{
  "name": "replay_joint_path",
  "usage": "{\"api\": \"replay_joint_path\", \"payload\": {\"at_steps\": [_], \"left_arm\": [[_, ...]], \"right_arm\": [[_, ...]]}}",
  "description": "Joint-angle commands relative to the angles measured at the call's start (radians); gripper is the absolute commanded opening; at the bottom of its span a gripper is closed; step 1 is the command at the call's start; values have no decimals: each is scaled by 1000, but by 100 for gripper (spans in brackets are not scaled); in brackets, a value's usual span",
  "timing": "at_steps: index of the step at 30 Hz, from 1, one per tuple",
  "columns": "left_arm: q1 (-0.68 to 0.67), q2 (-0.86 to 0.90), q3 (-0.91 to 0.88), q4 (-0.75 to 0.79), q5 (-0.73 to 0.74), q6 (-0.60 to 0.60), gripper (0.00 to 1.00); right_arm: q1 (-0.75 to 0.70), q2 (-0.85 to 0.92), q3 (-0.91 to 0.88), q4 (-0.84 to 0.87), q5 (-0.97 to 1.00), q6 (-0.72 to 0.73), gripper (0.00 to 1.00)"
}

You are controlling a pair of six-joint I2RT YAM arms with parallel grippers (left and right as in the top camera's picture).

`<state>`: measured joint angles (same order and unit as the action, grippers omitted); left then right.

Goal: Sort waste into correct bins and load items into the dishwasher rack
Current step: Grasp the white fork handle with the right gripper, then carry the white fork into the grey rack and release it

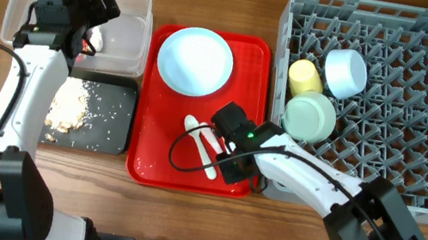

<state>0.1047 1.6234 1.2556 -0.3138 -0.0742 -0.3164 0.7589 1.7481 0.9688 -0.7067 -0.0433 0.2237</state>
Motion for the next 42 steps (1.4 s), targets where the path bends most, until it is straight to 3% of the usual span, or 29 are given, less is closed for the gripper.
{"api": "replay_joint_path", "payload": {"at_steps": [1, 6, 13, 18, 29, 33, 42], "left_arm": [[3, -5, 3, 2, -2, -5, 100], [3, -5, 3, 2, -2, -5, 100], [3, -5, 3, 2, -2, -5, 100], [3, -5, 3, 2, -2, -5, 100], [3, -5, 3, 2, -2, -5, 100], [3, -5, 3, 2, -2, -5, 100], [3, -5, 3, 2, -2, -5, 100]], "right_arm": [[0, 13, -53, 14, 5, 16, 23], [0, 13, -60, 26, 6, 15, 4], [0, -60, 96, -107, 109, 13, 4], [0, -70, 84, -109, -75, 19, 37], [1, -63, -94, 68, -71, 63, 43], [1, -46, -94, 102, -70, 12, 21], [0, -47, -47, 50, -59, 10, 11]]}}
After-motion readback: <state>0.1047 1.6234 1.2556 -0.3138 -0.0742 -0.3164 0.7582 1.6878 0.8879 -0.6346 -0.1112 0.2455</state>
